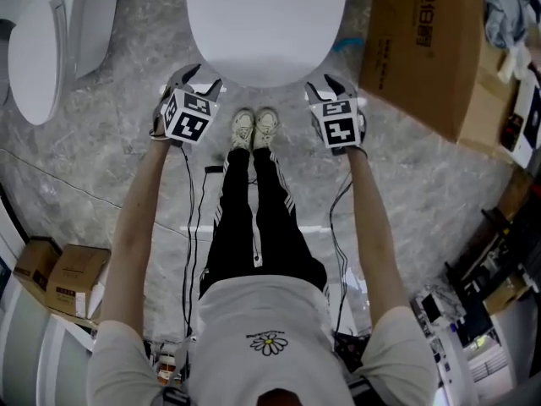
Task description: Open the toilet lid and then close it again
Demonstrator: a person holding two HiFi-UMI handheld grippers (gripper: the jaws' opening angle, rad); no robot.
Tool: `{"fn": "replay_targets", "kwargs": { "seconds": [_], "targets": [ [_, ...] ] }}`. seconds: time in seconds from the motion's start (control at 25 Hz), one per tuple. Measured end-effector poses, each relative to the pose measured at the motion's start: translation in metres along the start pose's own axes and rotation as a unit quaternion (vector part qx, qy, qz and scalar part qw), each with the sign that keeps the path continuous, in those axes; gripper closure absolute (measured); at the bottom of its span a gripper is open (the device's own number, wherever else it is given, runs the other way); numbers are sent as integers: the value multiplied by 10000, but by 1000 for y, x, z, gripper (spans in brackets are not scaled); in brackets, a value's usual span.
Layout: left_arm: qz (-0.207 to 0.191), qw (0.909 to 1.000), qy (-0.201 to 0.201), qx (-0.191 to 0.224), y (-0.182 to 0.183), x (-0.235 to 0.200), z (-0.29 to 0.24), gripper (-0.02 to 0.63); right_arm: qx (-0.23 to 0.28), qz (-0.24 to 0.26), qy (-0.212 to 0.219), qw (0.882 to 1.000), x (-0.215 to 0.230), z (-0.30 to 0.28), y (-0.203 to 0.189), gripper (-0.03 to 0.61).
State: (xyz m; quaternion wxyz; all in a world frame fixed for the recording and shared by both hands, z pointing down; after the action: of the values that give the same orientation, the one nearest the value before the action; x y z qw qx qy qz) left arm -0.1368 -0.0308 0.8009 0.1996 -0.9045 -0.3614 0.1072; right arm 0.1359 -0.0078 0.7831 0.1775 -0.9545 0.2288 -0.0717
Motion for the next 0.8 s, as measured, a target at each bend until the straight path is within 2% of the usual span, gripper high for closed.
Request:
{"fn": "replay_targets", "kwargs": {
  "seconds": [0.12,0.24,0.4,0.64,0.8],
  "targets": [
    [97,9996,186,186,23,-16,31,360,237,-146,-223,9994,9,34,19,376],
    [109,9972,481,556,68,-44,62,359,708,-291,-573,9954,28,66,60,380],
    [239,9905,747,1131,125,-58,123,360,1337,-493,-844,9862,41,128,108,385],
    [319,9742,987,2005,184,-49,218,367,2424,-885,-1315,9571,38,237,156,403],
    [266,9528,1280,2741,216,-25,289,391,3117,-909,-1433,9349,18,311,178,417]
  ]
}}
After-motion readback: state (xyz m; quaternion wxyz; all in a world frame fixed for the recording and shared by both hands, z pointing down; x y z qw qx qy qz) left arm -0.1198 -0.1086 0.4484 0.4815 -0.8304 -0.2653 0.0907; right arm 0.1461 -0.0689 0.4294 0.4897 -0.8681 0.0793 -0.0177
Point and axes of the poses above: the fingertips, and each gripper's own axes: z backward along the fingers, x to its right, y out of its top, the point moved 5 cm from there along z, backward along the fingers, and after that the axes turned 2 degrees about -x, right-handed, at the moved point
